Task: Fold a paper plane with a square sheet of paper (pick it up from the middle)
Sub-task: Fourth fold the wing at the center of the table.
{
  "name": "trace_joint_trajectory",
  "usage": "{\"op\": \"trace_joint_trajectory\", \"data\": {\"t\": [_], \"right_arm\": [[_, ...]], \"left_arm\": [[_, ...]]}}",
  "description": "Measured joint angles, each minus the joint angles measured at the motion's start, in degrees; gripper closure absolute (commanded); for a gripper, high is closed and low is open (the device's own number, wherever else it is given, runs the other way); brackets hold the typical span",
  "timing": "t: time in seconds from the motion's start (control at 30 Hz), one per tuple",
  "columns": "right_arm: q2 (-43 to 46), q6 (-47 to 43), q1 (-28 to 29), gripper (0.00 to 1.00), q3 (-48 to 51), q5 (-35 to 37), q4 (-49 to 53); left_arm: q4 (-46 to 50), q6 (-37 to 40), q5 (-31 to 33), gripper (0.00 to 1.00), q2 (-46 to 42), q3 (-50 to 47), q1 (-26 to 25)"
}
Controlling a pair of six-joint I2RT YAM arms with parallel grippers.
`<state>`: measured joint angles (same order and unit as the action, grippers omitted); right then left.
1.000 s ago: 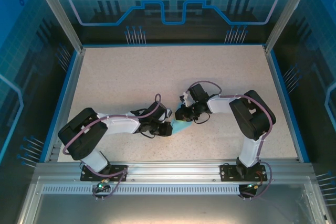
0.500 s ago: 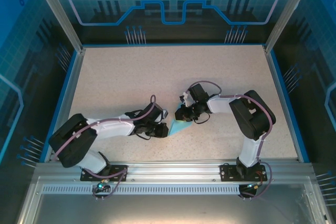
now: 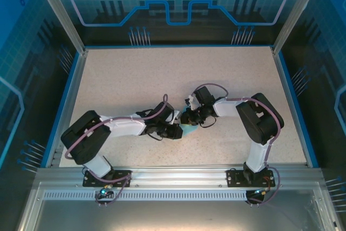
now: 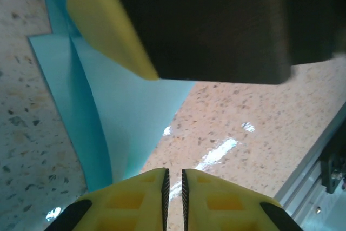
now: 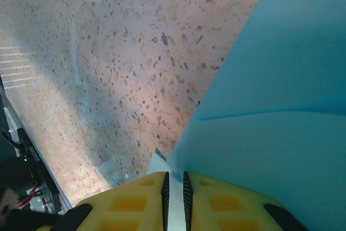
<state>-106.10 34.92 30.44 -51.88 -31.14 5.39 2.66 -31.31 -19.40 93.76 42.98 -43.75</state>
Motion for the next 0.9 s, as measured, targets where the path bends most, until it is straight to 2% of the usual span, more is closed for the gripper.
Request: {"op": "trace_joint_trajectory", "data": {"t": [0.13, 0.37, 0.9], "right_arm": [[0.0, -0.02, 0.0, 0.81, 0.0, 0.0, 0.02], [-0.04, -0.02, 0.0, 0.81, 0.0, 0.0, 0.02], [-0.31, -0.07, -0.07, 0.81, -0.55, -0.17, 0.81]], "left_arm": [[-0.33, -0.02, 0.24, 0.83, 2.49, -0.04, -0.02], [-2.97, -0.04, 0.66, 0.82, 1.46, -2.12, -0.02], [3.04, -0.04, 3.52, 0.78, -10.67, -5.27, 0.63]]}}
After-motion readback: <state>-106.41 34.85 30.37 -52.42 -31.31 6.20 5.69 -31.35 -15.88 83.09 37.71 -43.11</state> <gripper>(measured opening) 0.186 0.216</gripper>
